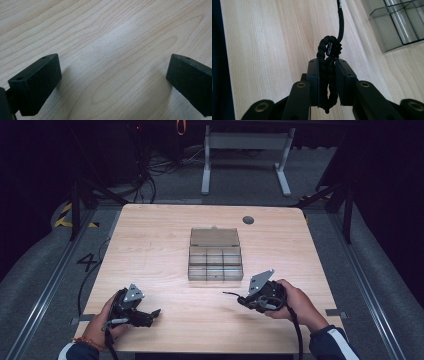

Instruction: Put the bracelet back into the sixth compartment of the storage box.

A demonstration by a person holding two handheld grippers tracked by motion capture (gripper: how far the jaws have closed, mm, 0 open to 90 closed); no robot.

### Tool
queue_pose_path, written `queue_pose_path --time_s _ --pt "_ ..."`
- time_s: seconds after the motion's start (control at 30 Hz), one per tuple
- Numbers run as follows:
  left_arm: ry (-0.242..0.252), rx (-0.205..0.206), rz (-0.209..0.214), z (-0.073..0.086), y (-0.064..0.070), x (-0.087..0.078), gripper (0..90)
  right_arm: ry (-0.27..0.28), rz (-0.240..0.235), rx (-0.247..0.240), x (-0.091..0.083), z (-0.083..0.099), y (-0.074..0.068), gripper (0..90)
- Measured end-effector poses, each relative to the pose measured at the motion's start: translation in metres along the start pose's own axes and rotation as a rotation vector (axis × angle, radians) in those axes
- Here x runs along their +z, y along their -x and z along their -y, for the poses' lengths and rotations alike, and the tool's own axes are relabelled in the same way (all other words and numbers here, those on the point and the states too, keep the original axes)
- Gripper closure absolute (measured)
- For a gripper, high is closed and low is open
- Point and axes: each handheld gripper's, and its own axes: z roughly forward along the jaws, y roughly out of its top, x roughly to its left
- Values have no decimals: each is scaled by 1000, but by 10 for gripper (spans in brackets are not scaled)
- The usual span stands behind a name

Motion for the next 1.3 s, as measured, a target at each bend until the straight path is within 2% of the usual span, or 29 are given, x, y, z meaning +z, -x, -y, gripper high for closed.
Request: queue_pose_path --time_s 0.33,0.83,1.3 --pt "3 -1 -5 0 0 0 3 12 17 15 -14 -1 13 754" --pt "3 -1 -5 0 0 0 3 -2 69 11 -30 -27 41 754" --pt "3 -1 -4 0 0 0 3 -14 81 21 -28 -49 60 754"
